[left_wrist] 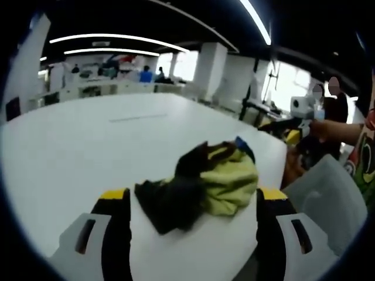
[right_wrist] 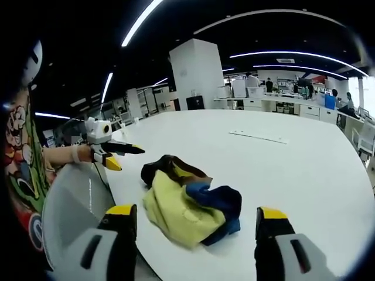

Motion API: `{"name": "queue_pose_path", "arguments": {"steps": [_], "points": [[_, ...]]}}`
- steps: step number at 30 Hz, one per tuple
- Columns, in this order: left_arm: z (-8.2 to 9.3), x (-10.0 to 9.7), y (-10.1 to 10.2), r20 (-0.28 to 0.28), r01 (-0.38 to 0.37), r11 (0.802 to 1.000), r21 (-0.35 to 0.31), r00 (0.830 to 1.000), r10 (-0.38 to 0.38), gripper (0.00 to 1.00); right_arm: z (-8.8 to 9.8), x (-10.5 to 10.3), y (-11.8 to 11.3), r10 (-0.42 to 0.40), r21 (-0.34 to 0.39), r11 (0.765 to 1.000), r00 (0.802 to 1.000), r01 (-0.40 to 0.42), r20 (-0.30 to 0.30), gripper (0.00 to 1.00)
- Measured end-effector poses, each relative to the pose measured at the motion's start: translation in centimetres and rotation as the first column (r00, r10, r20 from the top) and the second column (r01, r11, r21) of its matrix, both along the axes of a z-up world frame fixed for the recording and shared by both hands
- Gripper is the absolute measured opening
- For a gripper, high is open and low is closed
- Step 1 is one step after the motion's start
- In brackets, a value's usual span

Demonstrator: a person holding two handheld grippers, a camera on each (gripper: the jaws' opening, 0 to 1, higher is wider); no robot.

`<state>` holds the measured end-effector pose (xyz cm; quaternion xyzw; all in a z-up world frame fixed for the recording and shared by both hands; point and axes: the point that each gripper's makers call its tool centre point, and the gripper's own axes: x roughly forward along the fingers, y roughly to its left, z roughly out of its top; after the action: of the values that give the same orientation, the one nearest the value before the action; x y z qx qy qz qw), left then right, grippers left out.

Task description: Fold the garment on the visible template until the final outline fits inside the template.

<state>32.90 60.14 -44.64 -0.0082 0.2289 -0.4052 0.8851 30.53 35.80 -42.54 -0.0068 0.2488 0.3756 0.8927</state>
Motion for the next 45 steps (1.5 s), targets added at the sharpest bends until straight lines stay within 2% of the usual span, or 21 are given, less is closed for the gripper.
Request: {"name": "queue_pose_path", "arguments": {"steps": [19, 24, 28, 34, 36, 41, 45], "points": [[-0.2, -0.2, 0.0, 0.004, 0.01, 1.0, 0.02, 1.0, -0.01, 0.81, 0.1, 0.6, 0.0, 0.006, -0.007, 1.0, 1.0, -0.006, 0.019, 0.81], [-0.4, 0.0, 0.1, -0.012, 0.001, 1.0, 0.013, 1.0, -0.001, 0.76, 0.4, 1.6, 0.3, 0.041, -0.021, 0.999, 0.998, -0.039, 0.056, 0.78], [-0.9, 0.2, 0.1, -0.015, 0.006, 0.998, 0.056, 1.0, -0.006, 0.72, 0.0, 2.5, 0.4, 0.062, -0.027, 0.998, 0.997, -0.061, 0.052, 0.75], [-0.1, 1.6, -0.9, 0.022, 0.015, 0.997, 0.069, 1.0, -0.016, 0.56, -0.7, 3.8, 0.6, 0.11, -0.083, 0.991, 0.992, -0.105, 0.06, 0.7], [-0.3, 2.2, -1.3, 0.033, 0.022, 0.995, 0.098, 0.999, -0.025, 0.5, -0.7, 4.1, 0.4, 0.121, -0.093, 0.989, 0.991, -0.115, 0.06, 0.67], [-0.5, 2.6, -2.4, 0.037, 0.039, 0.993, 0.107, 0.998, -0.044, 0.41, -0.9, 4.7, -0.1, 0.125, -0.121, 0.986, 0.99, -0.118, 0.057, 0.56], [-1.1, 2.5, -3.0, 0.024, 0.055, 0.993, 0.107, 0.998, -0.057, 0.35, -1.1, 5.1, -0.2, 0.137, -0.15, 0.981, 0.989, -0.127, 0.062, 0.41]]}}
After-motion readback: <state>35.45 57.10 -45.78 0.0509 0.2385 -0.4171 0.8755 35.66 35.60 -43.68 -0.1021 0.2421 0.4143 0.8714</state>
